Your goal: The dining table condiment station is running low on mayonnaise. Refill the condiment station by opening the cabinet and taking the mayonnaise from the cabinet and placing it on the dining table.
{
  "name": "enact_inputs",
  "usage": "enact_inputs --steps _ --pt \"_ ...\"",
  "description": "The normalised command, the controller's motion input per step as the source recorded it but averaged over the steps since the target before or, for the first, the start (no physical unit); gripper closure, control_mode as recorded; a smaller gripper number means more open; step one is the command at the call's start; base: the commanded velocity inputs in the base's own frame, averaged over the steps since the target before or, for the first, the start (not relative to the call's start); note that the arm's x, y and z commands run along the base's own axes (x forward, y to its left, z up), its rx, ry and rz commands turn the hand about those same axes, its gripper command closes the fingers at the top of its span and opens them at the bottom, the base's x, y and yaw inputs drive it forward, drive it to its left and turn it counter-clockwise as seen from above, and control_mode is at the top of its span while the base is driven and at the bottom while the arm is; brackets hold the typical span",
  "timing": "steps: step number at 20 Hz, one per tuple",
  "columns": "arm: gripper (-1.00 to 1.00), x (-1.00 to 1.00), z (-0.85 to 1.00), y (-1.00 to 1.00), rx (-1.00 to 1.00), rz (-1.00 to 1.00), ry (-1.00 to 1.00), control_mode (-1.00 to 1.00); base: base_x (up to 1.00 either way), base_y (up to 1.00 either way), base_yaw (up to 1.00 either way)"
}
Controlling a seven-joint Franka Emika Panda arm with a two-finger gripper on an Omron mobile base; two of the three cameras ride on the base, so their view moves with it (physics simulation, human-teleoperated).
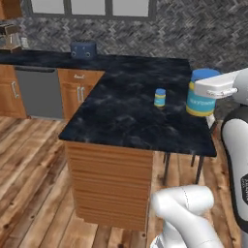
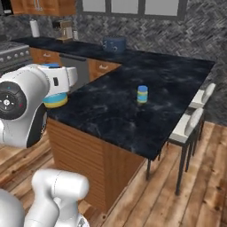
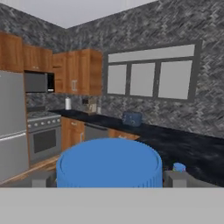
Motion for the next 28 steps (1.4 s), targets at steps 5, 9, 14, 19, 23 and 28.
enact_inputs --steps 5,9,14,19,23,28 --pt "1.0 0.0 0.0 0.0 0.0 0.0 0.0 1.0 0.0 -1.0 -0.01" --pt "1.0 0.0 0.0 0.0 0.0 0.0 0.0 1.0 0.02 -1.0 0.0" --pt "1.0 0.0 0.0 0.0 0.0 0.0 0.0 1.0 0.16 -1.0 0.0" --pt "1.0 0.0 0.0 0.0 0.0 0.0 0.0 1.0 0.5 -1.0 0.06" --pt "1.0 0.0 0.0 0.0 0.0 0.0 0.0 1.0 0.7 -0.94 0.21" --pt "1.0 0.0 0.0 0.0 0.0 0.0 0.0 1.0 0.78 -0.76 0.26"
